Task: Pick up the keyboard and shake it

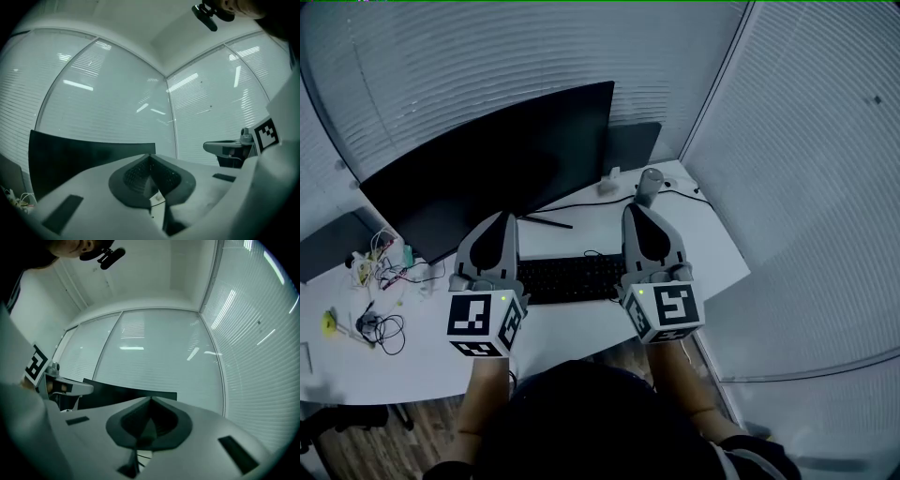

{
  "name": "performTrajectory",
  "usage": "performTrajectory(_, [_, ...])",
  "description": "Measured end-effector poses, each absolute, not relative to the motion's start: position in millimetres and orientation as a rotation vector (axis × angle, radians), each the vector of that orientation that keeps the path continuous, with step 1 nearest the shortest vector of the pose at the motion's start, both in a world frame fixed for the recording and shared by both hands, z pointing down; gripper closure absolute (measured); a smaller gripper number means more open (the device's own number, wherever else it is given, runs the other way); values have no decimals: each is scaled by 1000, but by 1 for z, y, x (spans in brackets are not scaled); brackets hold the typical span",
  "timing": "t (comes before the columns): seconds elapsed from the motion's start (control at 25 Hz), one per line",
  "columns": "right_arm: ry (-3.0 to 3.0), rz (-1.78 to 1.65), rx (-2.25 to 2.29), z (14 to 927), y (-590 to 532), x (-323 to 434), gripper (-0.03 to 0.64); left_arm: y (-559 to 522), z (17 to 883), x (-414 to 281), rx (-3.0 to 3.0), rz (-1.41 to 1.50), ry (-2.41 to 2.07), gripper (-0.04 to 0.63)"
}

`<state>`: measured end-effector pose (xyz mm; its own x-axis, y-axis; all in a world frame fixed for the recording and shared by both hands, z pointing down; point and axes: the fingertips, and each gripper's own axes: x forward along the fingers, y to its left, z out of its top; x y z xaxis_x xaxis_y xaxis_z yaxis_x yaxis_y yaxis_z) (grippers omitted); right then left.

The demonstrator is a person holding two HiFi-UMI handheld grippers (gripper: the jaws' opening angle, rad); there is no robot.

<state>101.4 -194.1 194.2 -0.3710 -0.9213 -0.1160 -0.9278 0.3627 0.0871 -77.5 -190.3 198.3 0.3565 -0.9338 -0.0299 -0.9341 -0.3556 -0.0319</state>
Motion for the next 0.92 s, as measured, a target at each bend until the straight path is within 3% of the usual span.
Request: performTrajectory(0.92, [2579,152,-1663,213,-199,115,591,-184,212,-57,-2542,7,1802,572])
